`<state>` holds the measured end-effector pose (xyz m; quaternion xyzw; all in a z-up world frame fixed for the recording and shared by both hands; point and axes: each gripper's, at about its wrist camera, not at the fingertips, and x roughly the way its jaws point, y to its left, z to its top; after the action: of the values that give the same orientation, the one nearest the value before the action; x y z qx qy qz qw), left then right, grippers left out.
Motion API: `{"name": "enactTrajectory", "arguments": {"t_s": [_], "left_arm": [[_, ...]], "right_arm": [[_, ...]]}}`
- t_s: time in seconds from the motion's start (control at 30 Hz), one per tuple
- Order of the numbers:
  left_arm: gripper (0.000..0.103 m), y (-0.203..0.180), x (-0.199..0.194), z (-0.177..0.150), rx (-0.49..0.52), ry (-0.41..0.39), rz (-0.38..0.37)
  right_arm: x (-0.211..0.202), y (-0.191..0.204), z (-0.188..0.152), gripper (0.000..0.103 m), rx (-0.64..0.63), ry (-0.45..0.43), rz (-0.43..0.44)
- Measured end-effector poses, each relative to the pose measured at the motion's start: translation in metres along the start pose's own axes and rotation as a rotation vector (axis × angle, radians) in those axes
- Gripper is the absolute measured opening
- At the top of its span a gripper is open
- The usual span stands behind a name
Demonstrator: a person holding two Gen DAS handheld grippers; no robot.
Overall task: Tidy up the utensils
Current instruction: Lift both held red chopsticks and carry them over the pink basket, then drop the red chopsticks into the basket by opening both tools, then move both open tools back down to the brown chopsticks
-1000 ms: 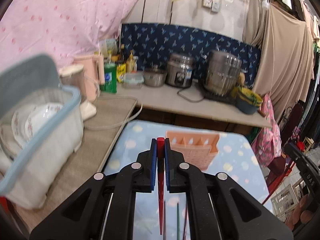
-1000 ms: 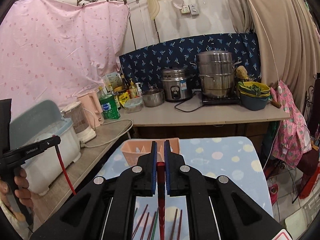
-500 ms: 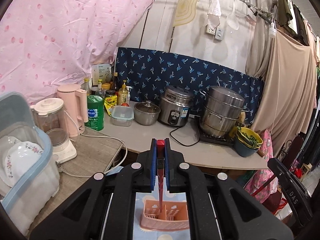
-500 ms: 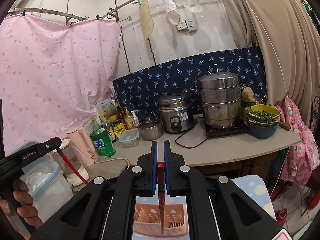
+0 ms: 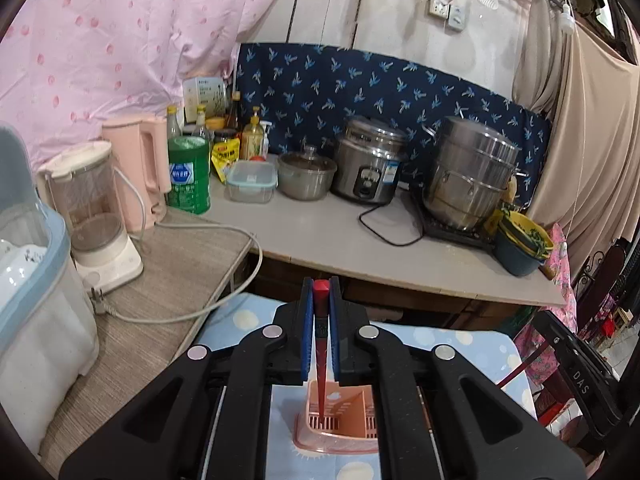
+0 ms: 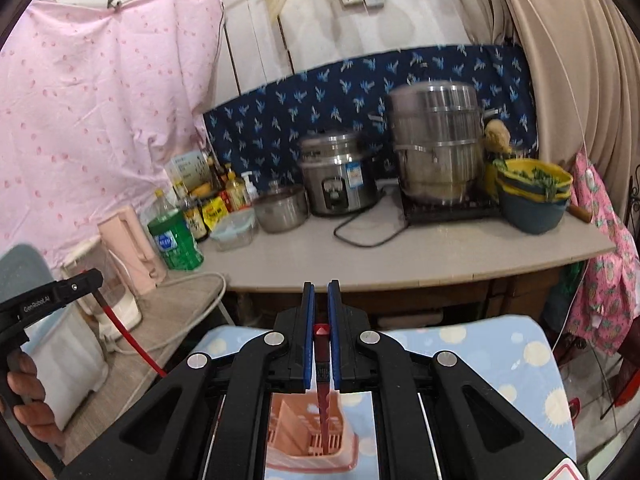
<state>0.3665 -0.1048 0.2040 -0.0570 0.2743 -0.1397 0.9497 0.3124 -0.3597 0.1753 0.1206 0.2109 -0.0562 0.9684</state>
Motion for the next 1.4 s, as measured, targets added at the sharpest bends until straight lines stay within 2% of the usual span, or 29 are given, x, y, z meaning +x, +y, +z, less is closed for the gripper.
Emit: {"name": "enactTrajectory", "arguments": {"t_s": [0.07, 0.1, 0.13, 0.2, 0.33, 0.57, 0.73, 0.87, 1.13, 1.4], "left_arm": [[0.008, 0.004, -0.001, -0.005, -0.004, 0.006, -0.001], [0.015, 0.005, -0.002, -0.006, -0.004, 0.005, 0.003], [0.030, 0.006, -0.006, -0.008, -0.001, 0.004, 0.012], [0.054, 0.008, -0.018, -0.010, 0.004, -0.018, 0.031], [0.065, 0.012, -0.047, -0.017, 0.035, -0.050, 0.042], [0.073, 0.022, -0.101, -0.047, 0.065, -0.032, 0.038], [0.075, 0.025, -0.136, -0.088, 0.102, 0.007, 0.042], [0.075, 0.030, -0.158, -0.121, 0.113, 0.026, 0.048], [0.075, 0.035, -0.185, -0.183, 0.119, 0.082, 0.049], [0.074, 0.036, -0.193, -0.248, 0.122, 0.145, 0.044]], "right_arm": [[-0.006, -0.002, -0.004, 0.011, -0.002, -0.012, -0.006], [-0.011, -0.003, -0.003, 0.021, -0.003, -0.018, -0.008], [-0.016, -0.003, -0.003, 0.036, -0.004, -0.029, -0.009], [-0.033, -0.005, 0.000, 0.047, -0.002, -0.067, -0.014], [-0.074, -0.011, 0.002, 0.051, 0.014, -0.106, -0.004], [-0.148, -0.021, -0.025, 0.056, 0.046, -0.107, 0.032], [-0.191, -0.024, -0.070, 0.057, 0.050, -0.059, 0.051], [-0.221, -0.018, -0.110, 0.057, 0.010, -0.034, 0.012], [-0.258, -0.022, -0.171, 0.057, 0.034, 0.031, -0.007], [-0.271, -0.012, -0.225, 0.057, 0.010, 0.088, -0.049]]}}
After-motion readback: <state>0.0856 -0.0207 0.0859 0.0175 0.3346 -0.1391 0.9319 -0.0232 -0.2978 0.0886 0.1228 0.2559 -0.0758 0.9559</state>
